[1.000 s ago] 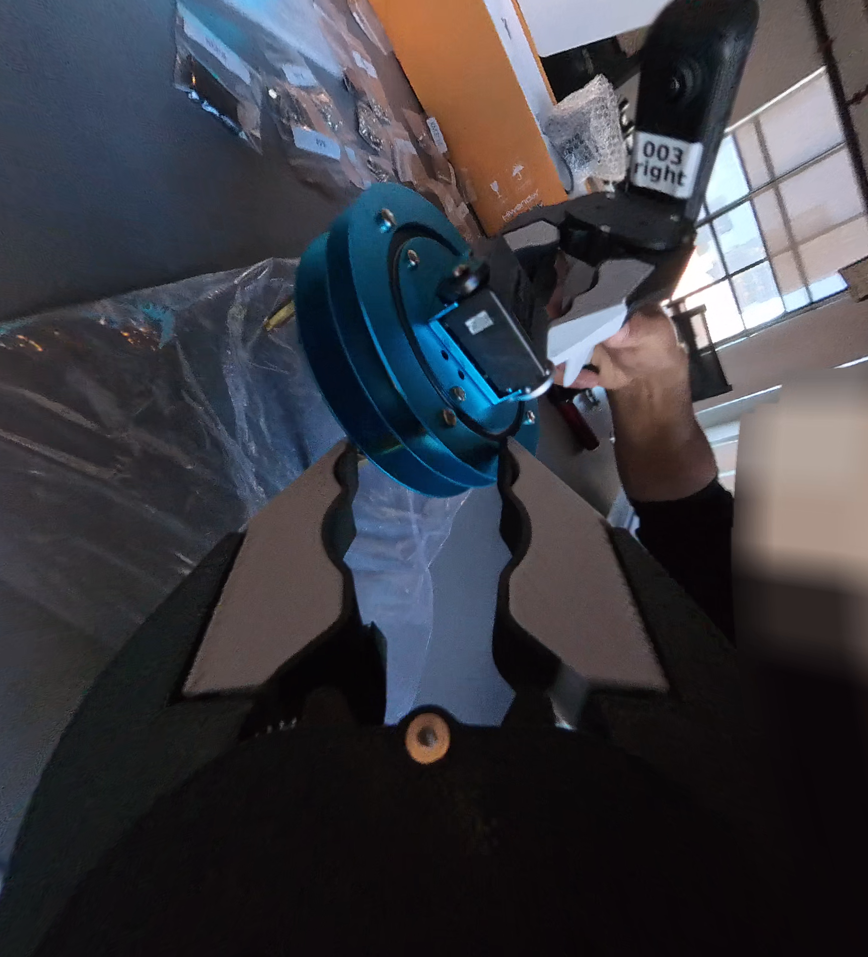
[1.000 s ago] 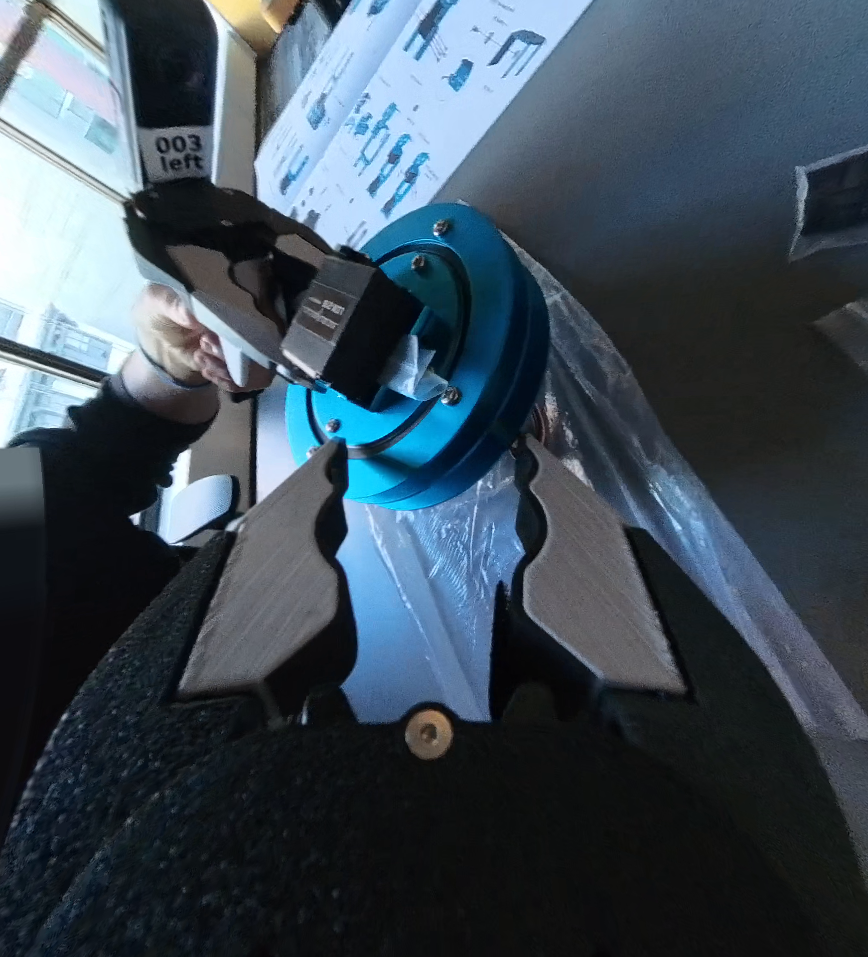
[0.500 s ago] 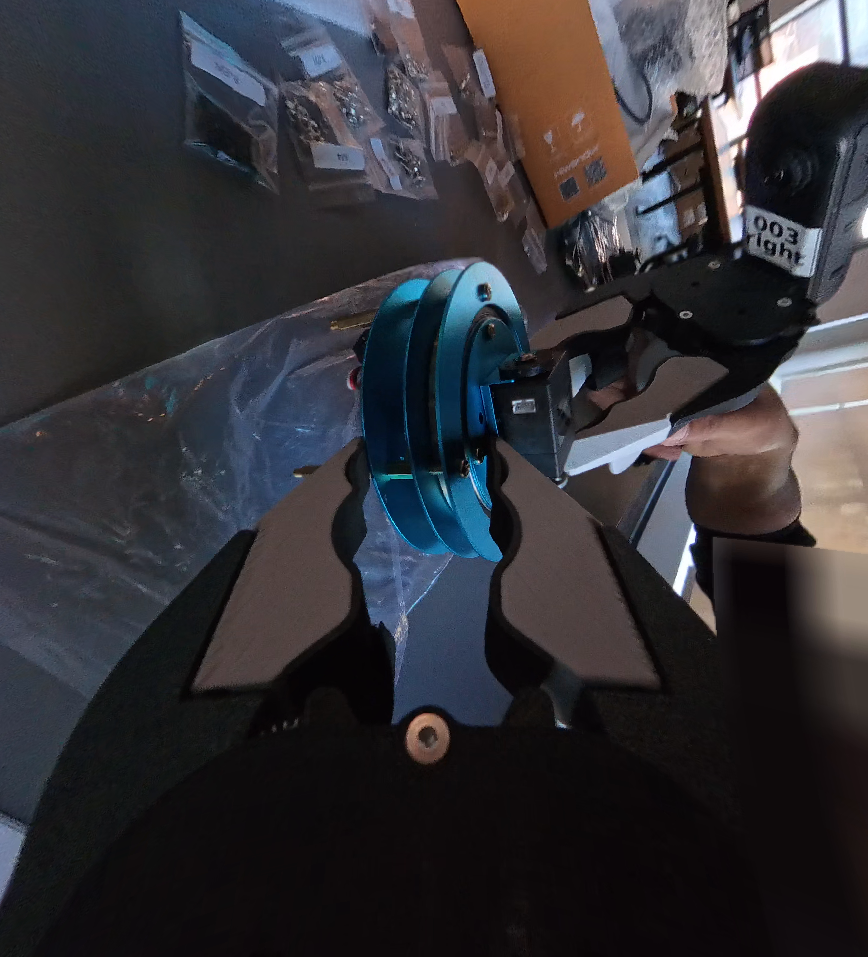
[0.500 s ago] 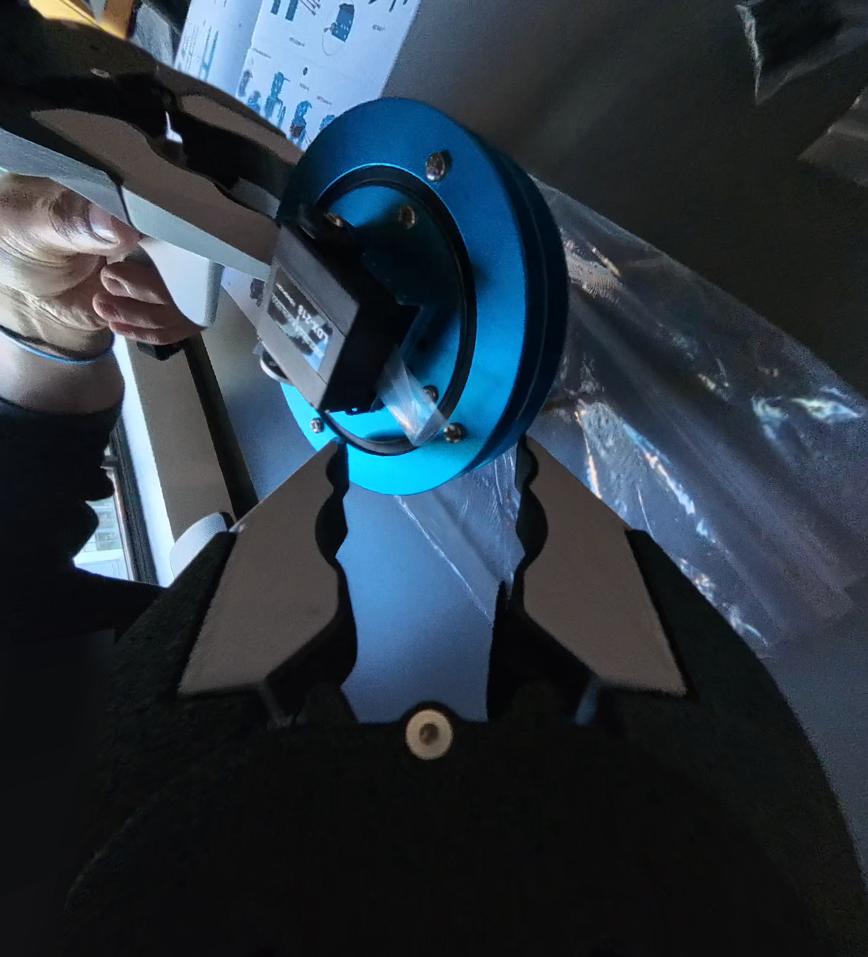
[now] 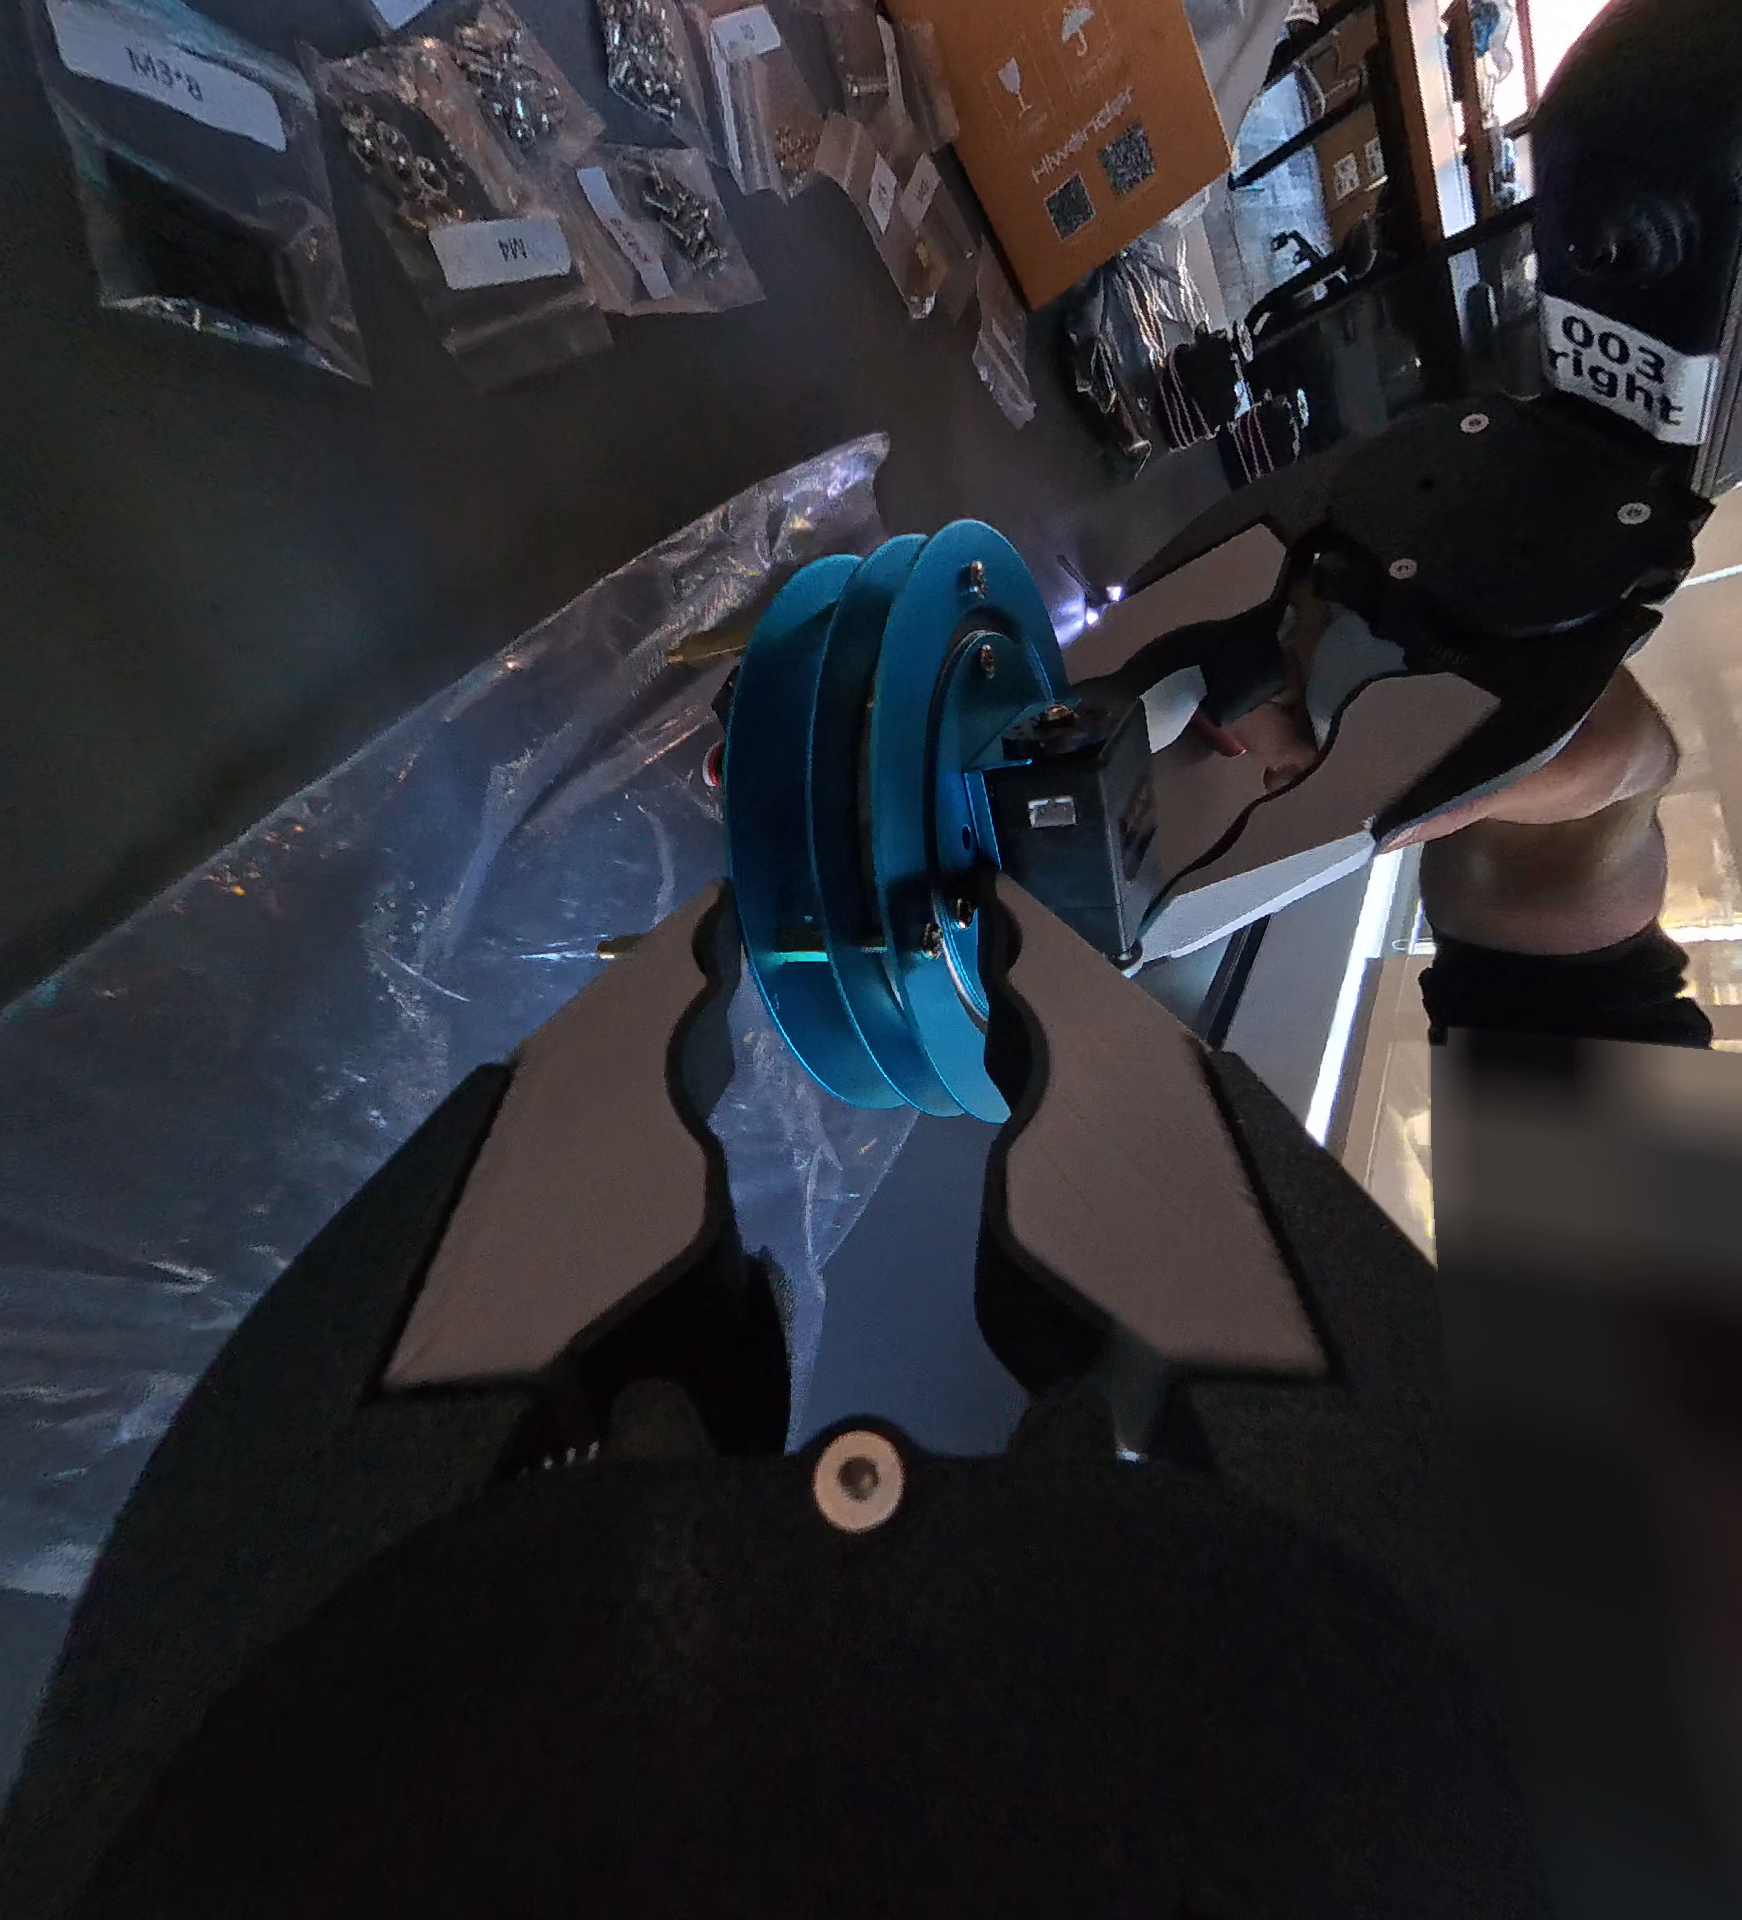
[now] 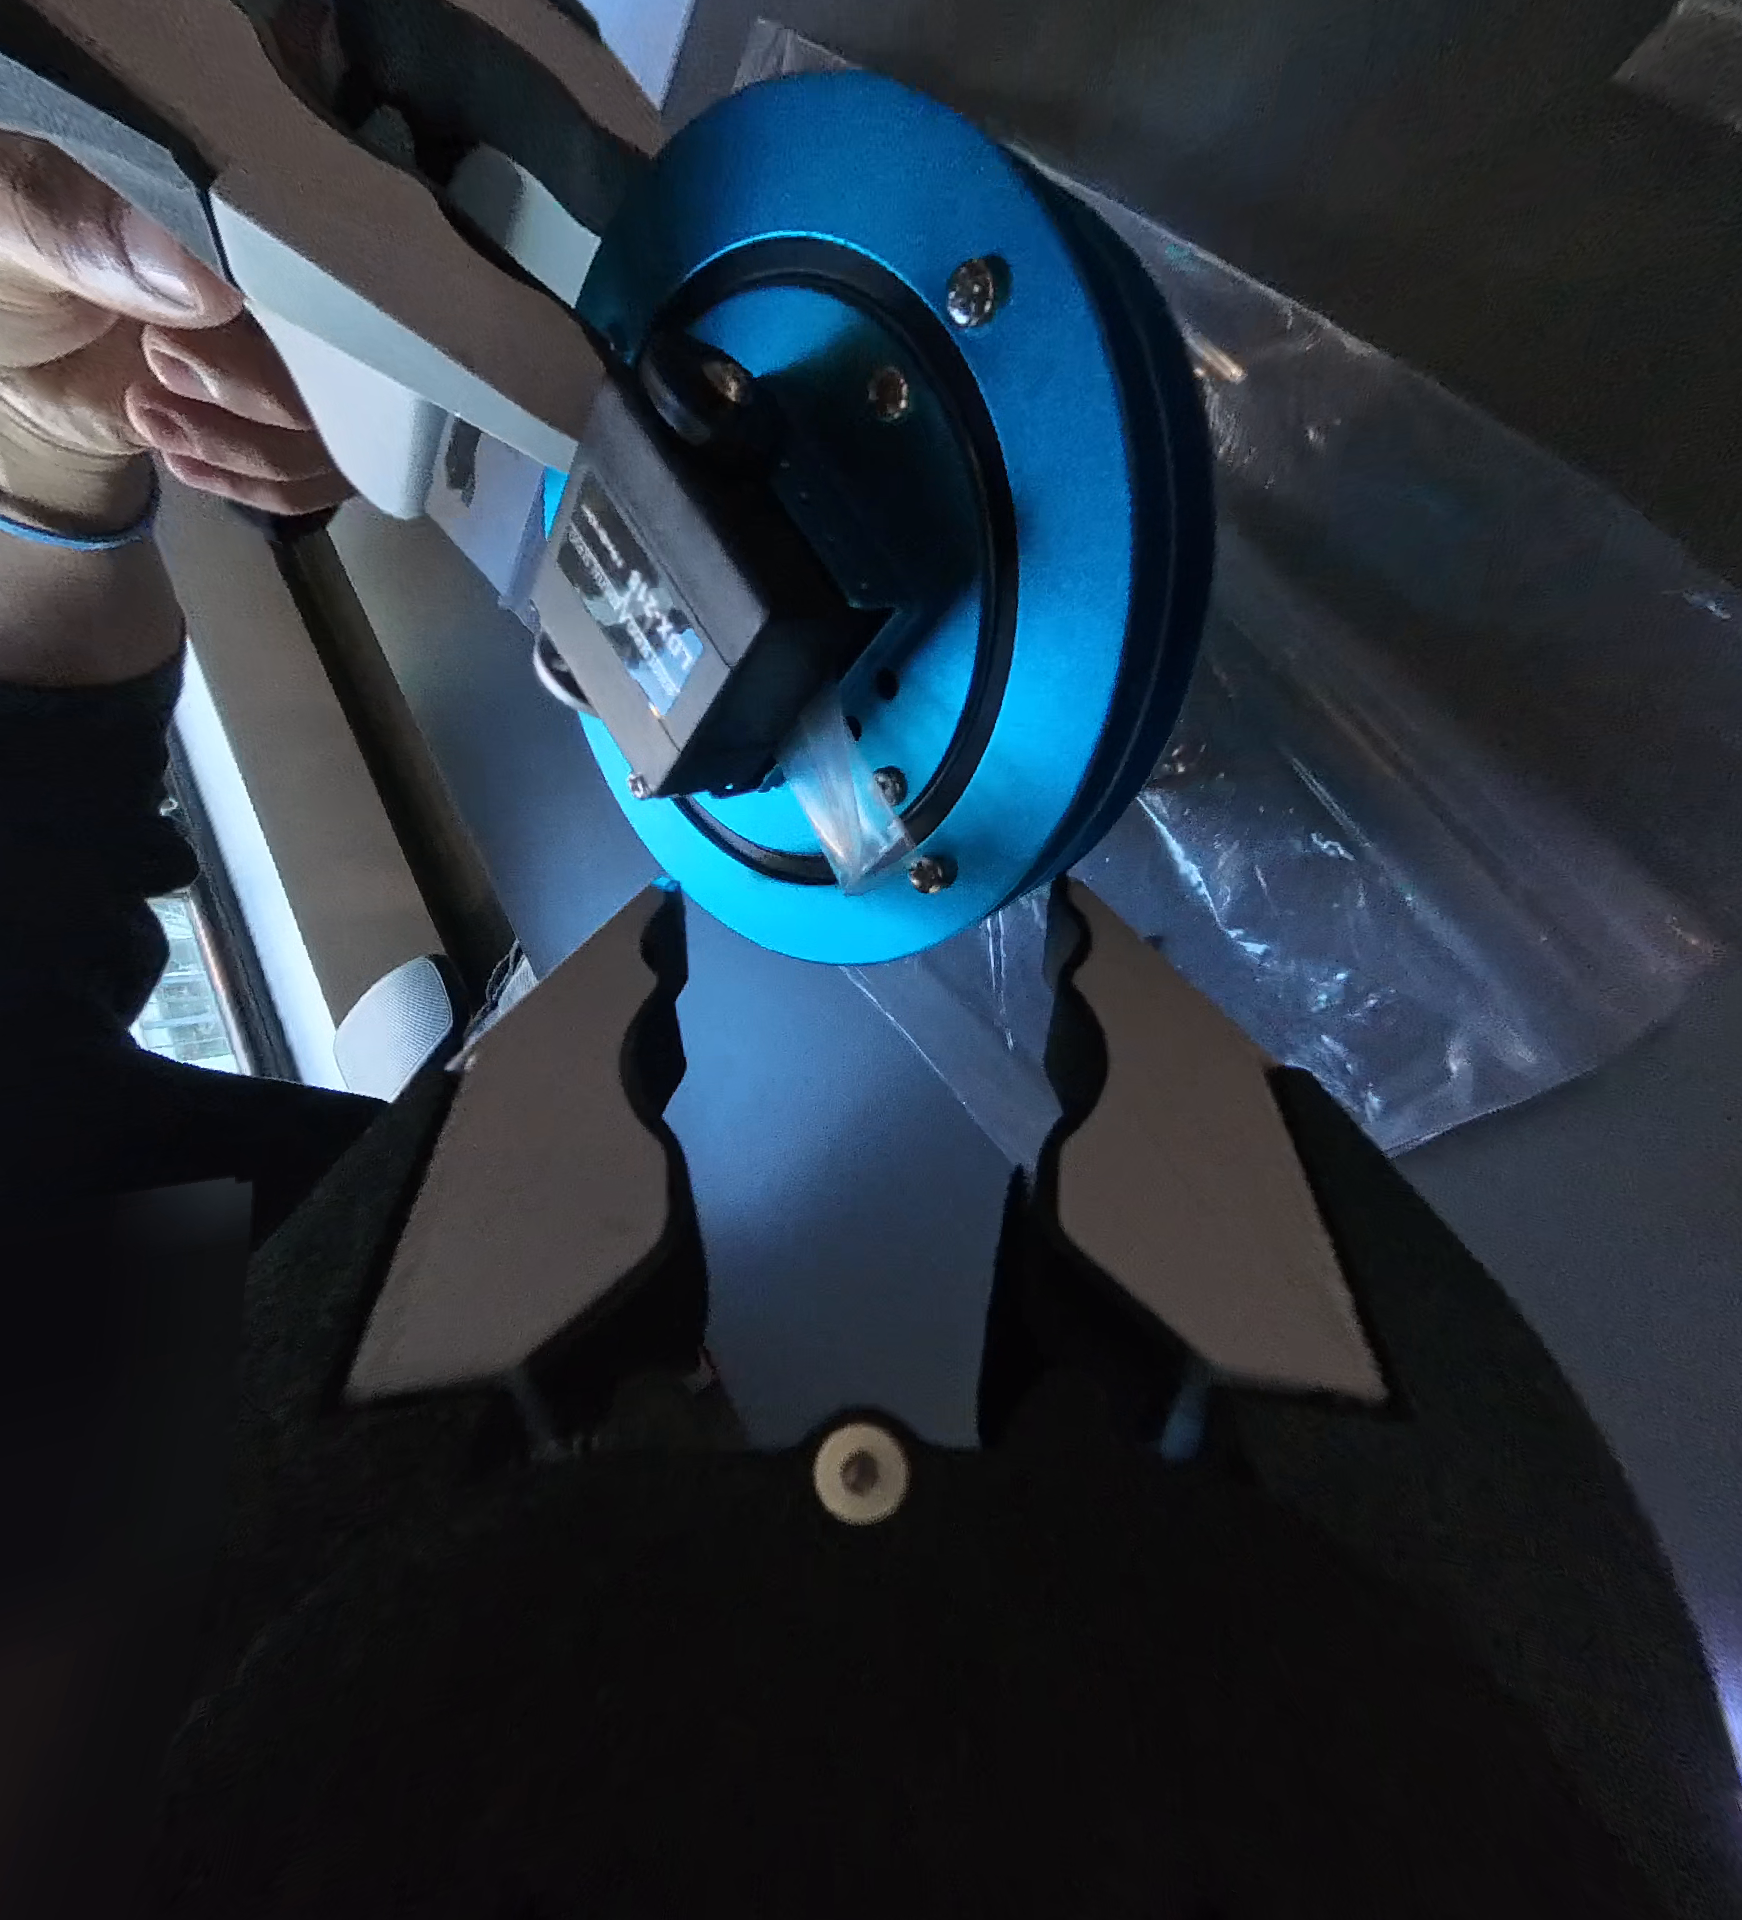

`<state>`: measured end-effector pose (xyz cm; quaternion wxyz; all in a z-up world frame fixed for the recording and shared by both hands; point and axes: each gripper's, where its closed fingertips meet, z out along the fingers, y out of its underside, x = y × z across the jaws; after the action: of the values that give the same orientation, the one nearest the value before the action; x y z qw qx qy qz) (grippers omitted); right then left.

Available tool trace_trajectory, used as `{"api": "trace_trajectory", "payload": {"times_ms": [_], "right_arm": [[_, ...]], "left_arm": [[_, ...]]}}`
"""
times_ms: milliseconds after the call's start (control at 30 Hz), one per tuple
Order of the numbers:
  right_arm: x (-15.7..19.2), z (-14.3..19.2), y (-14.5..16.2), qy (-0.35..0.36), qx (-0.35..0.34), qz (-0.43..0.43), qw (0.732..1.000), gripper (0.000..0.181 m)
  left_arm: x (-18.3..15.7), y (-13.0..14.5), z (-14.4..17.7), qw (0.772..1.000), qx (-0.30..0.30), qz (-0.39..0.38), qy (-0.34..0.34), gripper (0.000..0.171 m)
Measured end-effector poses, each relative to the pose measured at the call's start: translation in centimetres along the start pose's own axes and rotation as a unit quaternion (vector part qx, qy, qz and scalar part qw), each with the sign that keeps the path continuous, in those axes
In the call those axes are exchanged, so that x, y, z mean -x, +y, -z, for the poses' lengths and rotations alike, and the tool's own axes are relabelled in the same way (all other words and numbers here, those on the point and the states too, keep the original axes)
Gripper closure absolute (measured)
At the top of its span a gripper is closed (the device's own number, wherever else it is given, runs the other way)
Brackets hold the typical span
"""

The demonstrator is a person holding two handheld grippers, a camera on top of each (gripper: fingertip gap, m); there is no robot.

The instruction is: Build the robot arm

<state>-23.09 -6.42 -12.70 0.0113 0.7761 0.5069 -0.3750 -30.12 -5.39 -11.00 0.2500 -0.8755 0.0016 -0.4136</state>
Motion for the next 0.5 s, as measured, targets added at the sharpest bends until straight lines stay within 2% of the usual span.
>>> {"api": "trace_trajectory", "payload": {"times_ms": [167,333,400,500], "right_arm": [[0.0,0.0,-0.4,-0.007,-0.028,0.021,0.999,0.114],[0.0,0.1,-0.1,-0.027,-0.046,0.052,0.997,0.118],[-0.2,0.5,0.1,-0.041,-0.061,0.065,0.995,0.125],[-1.0,2.0,0.4,-0.028,-0.114,0.109,0.987,0.130]], "left_arm": [[1.7,-0.8,0.2,0.998,-0.010,-0.058,-0.015,0.122],[1.8,-1.0,0.1,0.994,-0.015,-0.110,0.012,0.121],[1.9,-1.1,0.3,0.992,-0.022,-0.124,0.021,0.121],[2.0,-2.5,2.0,0.979,-0.097,-0.178,-0.013,0.115]]}}
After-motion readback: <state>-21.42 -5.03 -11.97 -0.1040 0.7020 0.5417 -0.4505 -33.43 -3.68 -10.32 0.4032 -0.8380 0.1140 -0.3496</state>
